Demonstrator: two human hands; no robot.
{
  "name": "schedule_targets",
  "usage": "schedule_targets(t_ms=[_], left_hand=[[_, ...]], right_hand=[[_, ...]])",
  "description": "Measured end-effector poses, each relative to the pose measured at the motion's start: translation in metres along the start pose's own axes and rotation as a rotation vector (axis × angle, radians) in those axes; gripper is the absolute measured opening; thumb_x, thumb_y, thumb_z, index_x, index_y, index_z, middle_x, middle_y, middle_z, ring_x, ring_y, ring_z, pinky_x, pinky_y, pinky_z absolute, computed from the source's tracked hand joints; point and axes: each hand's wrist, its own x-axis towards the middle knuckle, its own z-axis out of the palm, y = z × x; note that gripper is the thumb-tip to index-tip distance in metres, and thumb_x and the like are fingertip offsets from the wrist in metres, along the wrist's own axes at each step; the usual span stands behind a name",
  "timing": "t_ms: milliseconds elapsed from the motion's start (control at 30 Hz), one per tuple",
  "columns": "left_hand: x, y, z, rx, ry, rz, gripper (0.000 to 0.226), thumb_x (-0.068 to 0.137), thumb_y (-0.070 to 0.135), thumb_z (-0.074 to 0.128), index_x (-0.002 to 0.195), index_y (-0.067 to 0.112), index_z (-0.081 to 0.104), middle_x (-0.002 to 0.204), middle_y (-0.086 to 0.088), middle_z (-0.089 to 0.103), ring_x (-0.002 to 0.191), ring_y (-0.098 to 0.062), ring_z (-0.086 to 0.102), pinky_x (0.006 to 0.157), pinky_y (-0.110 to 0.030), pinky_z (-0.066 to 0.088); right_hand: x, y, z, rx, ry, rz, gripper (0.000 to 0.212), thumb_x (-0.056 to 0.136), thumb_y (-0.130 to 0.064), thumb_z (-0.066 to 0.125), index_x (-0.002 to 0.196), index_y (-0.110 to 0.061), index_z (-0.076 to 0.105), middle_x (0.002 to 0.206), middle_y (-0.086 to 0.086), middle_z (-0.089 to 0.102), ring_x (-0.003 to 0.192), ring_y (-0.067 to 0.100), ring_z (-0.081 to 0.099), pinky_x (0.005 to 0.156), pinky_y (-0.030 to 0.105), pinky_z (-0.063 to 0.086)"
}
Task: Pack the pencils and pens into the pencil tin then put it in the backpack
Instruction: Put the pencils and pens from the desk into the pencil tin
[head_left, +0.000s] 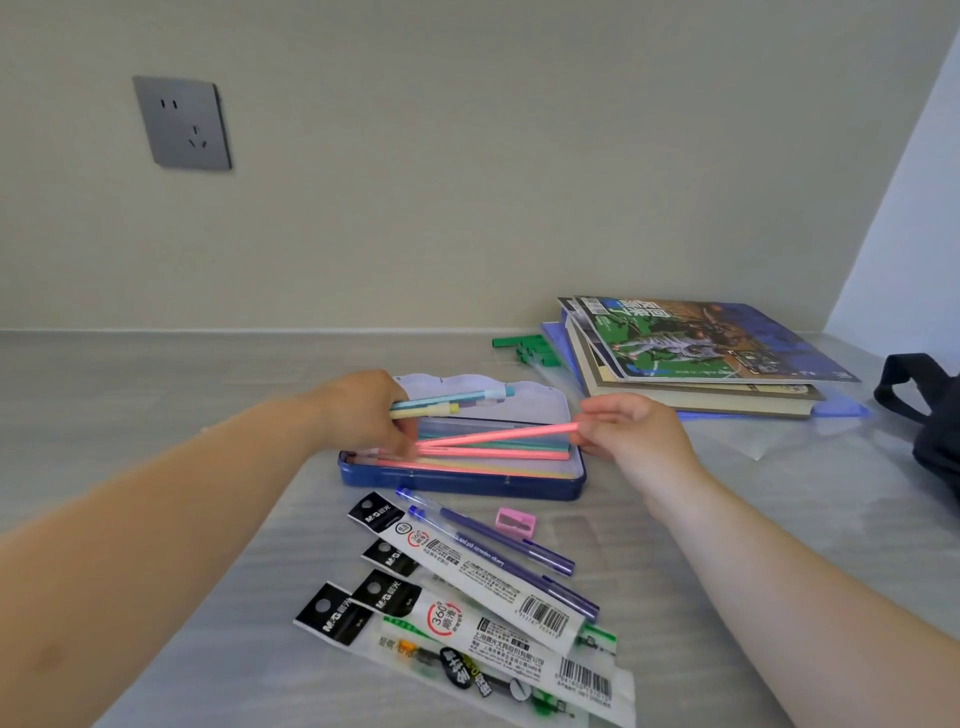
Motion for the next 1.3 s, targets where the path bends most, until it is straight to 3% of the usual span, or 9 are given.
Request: schedule_targets(t_ms=[100, 267, 367, 467, 633, 800, 1033, 1200, 1300], left_hand=[[-0.003, -0.013, -0.006, 0.092, 0.018, -0.058, 0.022, 0.07, 0.022, 0.07, 0.058, 0.022, 0.052, 0.056, 0.005, 0.049, 0.067, -0.02, 0.051, 0.052, -0.022, 0.034], [-0.004, -0.025, -0.004, -0.011, 0.073, -0.073, 0.024, 0.07, 0.015, 0.07, 0.055, 0.025, 0.055, 0.055, 0.006, 0.051, 0.053, -0.008, 0.047, 0.048, -0.016, 0.035], [-0.002, -0.023, -0.001, -0.024, 0.107, -0.085, 0.023, 0.069, 0.019, 0.073, 0.055, 0.026, 0.055, 0.057, 0.006, 0.053, 0.064, -0.019, 0.054, 0.055, -0.023, 0.039], [-0.001, -0.021, -0.002, -0.005, 0.152, -0.119, 0.015, 0.07, 0.024, 0.072, 0.061, 0.021, 0.06, 0.057, 0.005, 0.05, 0.072, -0.024, 0.052, 0.053, -0.023, 0.034], [-0.002, -0.022, -0.002, -0.009, 0.091, -0.139, 0.031, 0.075, 0.024, 0.067, 0.049, 0.02, 0.049, 0.054, -0.001, 0.047, 0.069, -0.026, 0.047, 0.052, -0.026, 0.031], [-0.009, -0.029, -0.009, -0.249, 0.249, -0.127, 0.02, 0.082, 0.02, 0.06, 0.082, 0.001, 0.067, 0.074, -0.012, 0.052, 0.067, -0.024, 0.043, 0.052, -0.025, 0.031], [-0.017, -0.028, -0.009, -0.219, 0.237, -0.137, 0.024, 0.083, 0.023, 0.059, 0.068, 0.005, 0.057, 0.061, -0.008, 0.046, 0.058, -0.022, 0.039, 0.048, -0.023, 0.028], [-0.016, -0.026, -0.014, -0.236, 0.306, -0.118, 0.034, 0.085, 0.022, 0.058, 0.053, 0.014, 0.049, 0.055, -0.003, 0.049, 0.052, -0.017, 0.043, 0.049, -0.022, 0.03], [-0.016, -0.019, -0.013, -0.185, 0.265, -0.088, 0.03, 0.085, 0.023, 0.056, 0.06, 0.009, 0.05, 0.061, -0.007, 0.05, 0.057, -0.022, 0.043, 0.051, -0.025, 0.03]], right_hand=[[0.007, -0.003, -0.007, 0.036, 0.029, -0.009, 0.031, 0.082, 0.011, 0.054, 0.064, -0.014, 0.057, 0.062, 0.006, 0.058, 0.034, -0.004, 0.057, 0.048, 0.007, 0.05], [0.013, -0.001, -0.03, 0.245, 0.102, 0.051, 0.028, 0.084, 0.01, 0.051, 0.066, -0.01, 0.056, 0.034, -0.004, 0.063, 0.035, 0.001, 0.061, 0.045, 0.009, 0.053], [0.012, 0.001, -0.031, 0.287, 0.069, 0.067, 0.026, 0.085, 0.01, 0.051, 0.068, -0.009, 0.055, 0.034, -0.005, 0.062, 0.035, 0.002, 0.061, 0.044, 0.01, 0.053], [0.01, 0.001, -0.026, 0.296, 0.021, 0.079, 0.025, 0.084, 0.01, 0.051, 0.068, -0.009, 0.056, 0.035, -0.004, 0.063, 0.036, 0.002, 0.061, 0.045, 0.011, 0.054], [0.006, 0.001, -0.021, 0.265, -0.028, 0.056, 0.026, 0.083, 0.011, 0.052, 0.068, -0.009, 0.056, 0.037, -0.004, 0.064, 0.037, 0.002, 0.062, 0.046, 0.011, 0.054], [0.003, 0.006, -0.008, 0.106, -0.018, -0.02, 0.027, 0.083, 0.005, 0.056, 0.067, -0.017, 0.058, 0.055, -0.004, 0.066, 0.042, -0.002, 0.063, 0.054, 0.006, 0.051], [0.005, 0.008, -0.012, 0.2, 0.003, -0.03, 0.026, 0.084, 0.006, 0.054, 0.069, -0.014, 0.057, 0.043, -0.01, 0.067, 0.047, 0.0, 0.066, 0.07, 0.018, 0.052], [-0.001, 0.013, 0.005, 0.099, -0.033, -0.073, 0.028, 0.082, 0.008, 0.056, 0.065, -0.014, 0.058, 0.043, -0.01, 0.065, 0.043, -0.004, 0.062, 0.056, 0.007, 0.05], [-0.008, 0.01, 0.012, -0.054, -0.094, -0.141, 0.02, 0.083, 0.005, 0.057, 0.072, -0.012, 0.059, 0.071, 0.003, 0.066, 0.059, 0.002, 0.062, 0.052, -0.001, 0.043]])
